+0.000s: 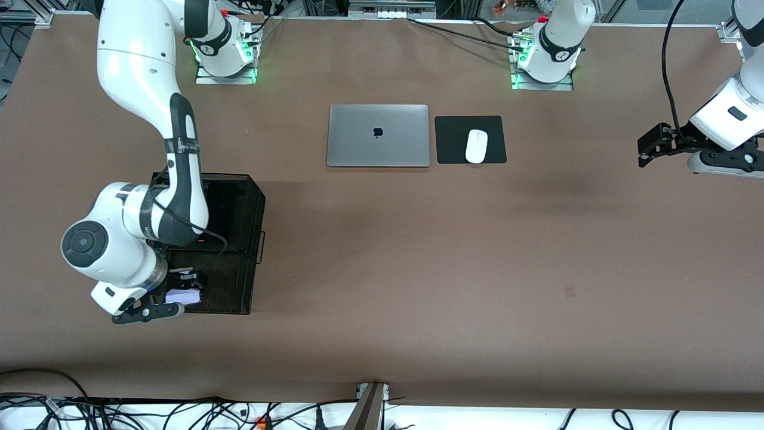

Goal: Place phones with both arms
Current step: 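Carry the white phone with the right gripper and lower it into the organizer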

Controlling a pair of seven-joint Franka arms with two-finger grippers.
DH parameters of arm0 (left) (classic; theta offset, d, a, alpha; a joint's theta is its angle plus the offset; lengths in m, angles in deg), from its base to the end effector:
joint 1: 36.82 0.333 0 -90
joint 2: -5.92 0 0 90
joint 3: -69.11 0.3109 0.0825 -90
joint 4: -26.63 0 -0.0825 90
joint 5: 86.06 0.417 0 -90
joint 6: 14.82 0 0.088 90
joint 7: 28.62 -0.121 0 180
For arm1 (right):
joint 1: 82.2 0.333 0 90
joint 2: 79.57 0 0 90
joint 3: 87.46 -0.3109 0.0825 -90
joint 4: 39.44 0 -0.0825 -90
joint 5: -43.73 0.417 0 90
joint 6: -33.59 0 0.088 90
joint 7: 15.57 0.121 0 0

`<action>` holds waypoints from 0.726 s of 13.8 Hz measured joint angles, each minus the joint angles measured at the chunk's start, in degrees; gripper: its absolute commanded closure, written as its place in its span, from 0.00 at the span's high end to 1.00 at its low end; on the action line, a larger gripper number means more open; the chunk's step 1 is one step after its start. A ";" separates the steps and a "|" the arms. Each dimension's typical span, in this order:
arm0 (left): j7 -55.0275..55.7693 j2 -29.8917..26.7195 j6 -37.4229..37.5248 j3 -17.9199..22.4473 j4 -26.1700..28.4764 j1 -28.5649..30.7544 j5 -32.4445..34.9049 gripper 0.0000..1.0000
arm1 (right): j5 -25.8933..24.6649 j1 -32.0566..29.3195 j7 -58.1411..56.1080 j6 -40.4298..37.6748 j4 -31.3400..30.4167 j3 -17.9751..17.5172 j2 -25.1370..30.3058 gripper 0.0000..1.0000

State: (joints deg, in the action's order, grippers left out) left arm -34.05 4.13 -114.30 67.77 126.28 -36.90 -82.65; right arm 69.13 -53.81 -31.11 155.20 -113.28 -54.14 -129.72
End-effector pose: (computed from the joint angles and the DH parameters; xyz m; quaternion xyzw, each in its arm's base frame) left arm 0.5885 -0.0085 0.5527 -0.9974 0.0642 -0.0131 0.0303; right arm 0.7771 0.0640 0.2505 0.9954 0.0804 0.0443 0.0291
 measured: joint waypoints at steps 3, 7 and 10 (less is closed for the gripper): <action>0.00 0.00 0.09 0.00 -0.01 0.00 0.00 1.00 | 3.37 -0.33 0.04 0.15 0.02 -0.23 -1.46 1.00; 0.00 0.00 0.12 0.00 -0.02 0.00 0.00 1.00 | 4.12 -1.05 0.42 -1.33 0.77 -0.11 -1.44 1.00; 0.00 0.00 0.14 0.00 -0.05 0.00 0.00 1.00 | 4.12 -1.19 1.40 -8.62 2.78 2.35 0.27 1.00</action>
State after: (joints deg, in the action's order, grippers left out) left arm -34.05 4.13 -114.16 67.77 126.23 -36.90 -82.65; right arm 73.25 -55.00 -29.71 146.59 -110.50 -51.79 -129.45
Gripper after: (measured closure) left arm 0.000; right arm 0.000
